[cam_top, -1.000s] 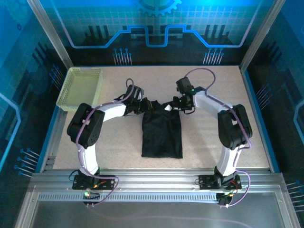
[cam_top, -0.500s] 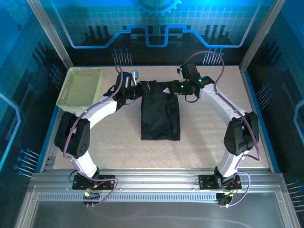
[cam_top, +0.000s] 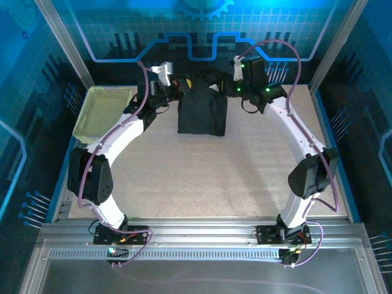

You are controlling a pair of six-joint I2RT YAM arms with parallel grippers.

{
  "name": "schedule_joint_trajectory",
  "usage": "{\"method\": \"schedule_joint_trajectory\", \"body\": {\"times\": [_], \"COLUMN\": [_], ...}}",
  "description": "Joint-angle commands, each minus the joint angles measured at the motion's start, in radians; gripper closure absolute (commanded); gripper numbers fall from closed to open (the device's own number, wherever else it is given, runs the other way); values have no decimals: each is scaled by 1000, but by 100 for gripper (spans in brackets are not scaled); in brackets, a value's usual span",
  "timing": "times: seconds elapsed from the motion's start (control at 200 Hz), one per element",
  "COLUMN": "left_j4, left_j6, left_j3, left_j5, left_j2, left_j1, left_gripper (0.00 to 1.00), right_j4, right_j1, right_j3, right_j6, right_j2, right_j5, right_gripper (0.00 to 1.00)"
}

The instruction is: Fold the inside-out t-shirt

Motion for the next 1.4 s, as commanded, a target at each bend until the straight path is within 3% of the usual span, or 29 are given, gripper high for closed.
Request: {"method": "schedule_joint_trajectory", "body": {"times": [0.0,0.165,0.295,0.605,0.78,0.91,1.045,1.211,1.396], "left_j4": [133,303,324,154,84,-40,-154,-82,-7], "left_j6": [29,-38,-69,-119,-197,-151,-25,-14,41], "left_j3": [-148,-475,-660,-927,-1031,-945,-714,-488,-198], "left_j5": [87,131,128,-18,-121,-214,-274,-182,-141], "left_j2": [-71,-200,-339,-610,-715,-739,-611,-404,-146], "left_j1": [-2,-13,-48,-290,-371,-370,-328,-155,-70], "left_gripper": [100,100,100,100,100,100,100,100,100], "right_j4": [70,207,229,109,54,36,44,48,70], "right_j1": [11,67,132,259,296,292,260,178,79], "right_j3": [-134,-442,-616,-893,-998,-961,-769,-503,-173], "right_j6": [-55,-62,-65,0,74,79,34,-19,-78], "right_j2": [-38,-178,-319,-586,-658,-667,-562,-354,-106], "right_j5": [-38,-56,-21,73,110,140,171,158,103], "right_gripper": [100,100,100,100,100,100,100,100,100]}}
